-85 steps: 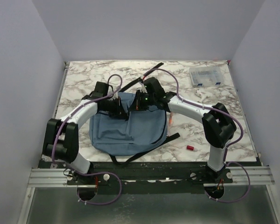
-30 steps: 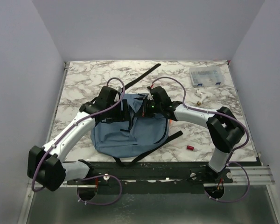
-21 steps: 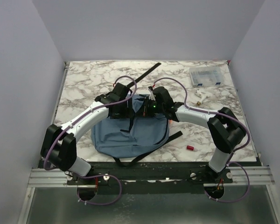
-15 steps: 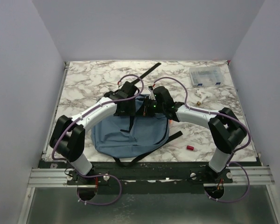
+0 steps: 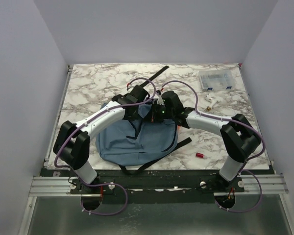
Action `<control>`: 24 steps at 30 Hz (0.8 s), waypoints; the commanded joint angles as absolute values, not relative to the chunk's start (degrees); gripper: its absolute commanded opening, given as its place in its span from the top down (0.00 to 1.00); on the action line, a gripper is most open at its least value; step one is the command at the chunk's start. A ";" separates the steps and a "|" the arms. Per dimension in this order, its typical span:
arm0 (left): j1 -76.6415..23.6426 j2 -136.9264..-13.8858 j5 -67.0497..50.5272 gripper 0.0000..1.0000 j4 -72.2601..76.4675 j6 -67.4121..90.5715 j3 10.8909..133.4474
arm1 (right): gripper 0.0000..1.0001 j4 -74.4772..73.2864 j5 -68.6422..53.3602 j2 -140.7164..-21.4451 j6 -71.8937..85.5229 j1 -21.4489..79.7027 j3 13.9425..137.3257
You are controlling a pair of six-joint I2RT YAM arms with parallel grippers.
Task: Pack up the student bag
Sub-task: Unzip the student bag at the center of the board, then pick up the stationery from the center of the board.
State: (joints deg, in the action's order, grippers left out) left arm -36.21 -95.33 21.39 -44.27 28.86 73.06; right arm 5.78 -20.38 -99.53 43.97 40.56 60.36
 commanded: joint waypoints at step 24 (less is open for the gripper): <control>-27.83 -78.63 -3.31 1.00 -42.71 7.34 68.63 | 0.19 -30.03 7.00 -68.38 32.32 28.39 59.51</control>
State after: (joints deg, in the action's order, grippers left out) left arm -29.21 -81.58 0.51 -44.29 7.84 70.70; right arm -22.35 -3.90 -71.46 29.15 33.65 64.45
